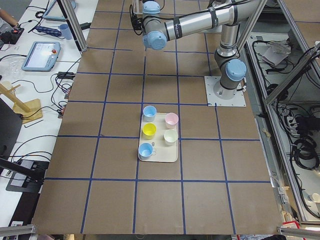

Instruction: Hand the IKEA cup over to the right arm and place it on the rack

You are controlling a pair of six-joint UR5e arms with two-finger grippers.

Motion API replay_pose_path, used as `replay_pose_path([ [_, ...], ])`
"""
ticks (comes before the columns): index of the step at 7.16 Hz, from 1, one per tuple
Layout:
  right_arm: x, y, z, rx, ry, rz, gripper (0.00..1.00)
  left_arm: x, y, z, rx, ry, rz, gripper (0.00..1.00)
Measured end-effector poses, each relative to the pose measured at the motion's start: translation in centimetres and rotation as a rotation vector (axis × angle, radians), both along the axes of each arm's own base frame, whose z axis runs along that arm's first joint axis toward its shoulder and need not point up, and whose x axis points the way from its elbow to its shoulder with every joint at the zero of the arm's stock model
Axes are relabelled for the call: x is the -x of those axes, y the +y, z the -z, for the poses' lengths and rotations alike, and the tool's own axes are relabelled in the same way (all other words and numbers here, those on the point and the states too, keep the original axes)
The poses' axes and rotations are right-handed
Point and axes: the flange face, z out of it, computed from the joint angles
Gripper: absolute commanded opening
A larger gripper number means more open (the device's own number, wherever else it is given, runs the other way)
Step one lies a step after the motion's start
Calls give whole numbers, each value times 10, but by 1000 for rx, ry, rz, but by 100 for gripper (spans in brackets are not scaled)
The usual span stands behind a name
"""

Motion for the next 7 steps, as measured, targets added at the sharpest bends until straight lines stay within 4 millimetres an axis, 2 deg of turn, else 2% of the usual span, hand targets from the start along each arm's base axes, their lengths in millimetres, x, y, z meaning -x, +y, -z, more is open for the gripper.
replay_pose_path([
  [2,2,-1,-1,-11,0,3,33,-2,0,-3,-20,2,-1,100],
  [5,7,-4,-4,1,0,12,32,-7,-3,-8,-10,-1,-10,100],
  [6,14,-6,-4,-3,1,25,32,-18,-11,-23,-7,-10,-10,100],
  [7,27,-11,-4,-7,8,47,32,-31,-17,-46,-34,-27,19,100],
])
